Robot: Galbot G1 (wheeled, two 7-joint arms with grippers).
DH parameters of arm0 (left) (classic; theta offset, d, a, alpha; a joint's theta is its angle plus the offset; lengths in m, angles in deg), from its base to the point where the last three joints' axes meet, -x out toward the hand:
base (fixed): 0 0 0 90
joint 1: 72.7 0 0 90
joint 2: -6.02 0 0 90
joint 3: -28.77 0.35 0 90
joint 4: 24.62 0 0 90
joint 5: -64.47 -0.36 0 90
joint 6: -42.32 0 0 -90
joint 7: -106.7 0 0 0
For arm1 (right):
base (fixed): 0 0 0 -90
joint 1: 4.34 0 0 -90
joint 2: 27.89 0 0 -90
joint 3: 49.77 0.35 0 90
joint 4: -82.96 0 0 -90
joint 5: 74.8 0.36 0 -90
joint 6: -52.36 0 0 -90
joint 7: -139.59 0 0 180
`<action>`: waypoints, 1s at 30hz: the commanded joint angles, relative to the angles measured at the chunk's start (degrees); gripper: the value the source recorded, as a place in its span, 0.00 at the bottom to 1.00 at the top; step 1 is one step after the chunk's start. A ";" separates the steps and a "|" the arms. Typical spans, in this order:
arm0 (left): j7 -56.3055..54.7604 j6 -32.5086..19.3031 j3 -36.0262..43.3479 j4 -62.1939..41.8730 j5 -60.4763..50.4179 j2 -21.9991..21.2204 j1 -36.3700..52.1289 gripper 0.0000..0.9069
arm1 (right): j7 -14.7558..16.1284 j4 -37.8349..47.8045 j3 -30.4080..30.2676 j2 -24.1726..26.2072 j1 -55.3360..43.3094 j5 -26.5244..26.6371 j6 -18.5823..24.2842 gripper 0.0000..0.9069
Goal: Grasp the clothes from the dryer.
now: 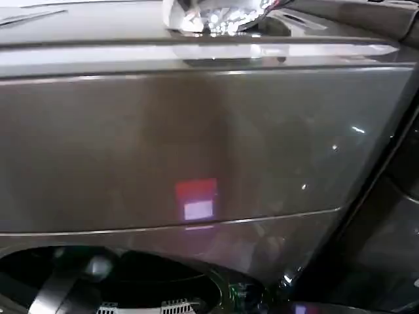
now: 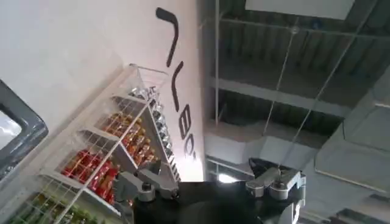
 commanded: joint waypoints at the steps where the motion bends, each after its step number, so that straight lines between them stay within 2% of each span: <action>1: 12.56 -7.82 5.37 -6.31 -8.53 0.04 4.52 1.00 | 0.04 0.24 -0.19 -0.04 -0.20 -0.50 0.12 1.00; 6: 17.18 -11.59 7.29 -6.16 -7.93 1.38 4.52 1.00 | 0.13 -0.05 -0.77 -0.26 -0.71 -0.99 0.11 1.00; 11: 21.53 -12.86 8.99 -4.81 -4.99 2.77 4.27 1.00 | 0.19 -0.08 -0.81 -0.43 -0.77 -1.19 0.06 1.00; 30: 31.25 -11.40 12.93 -4.50 -0.68 7.06 1.21 1.00 | 0.16 -0.03 0.19 -0.66 0.52 -1.08 -0.02 1.00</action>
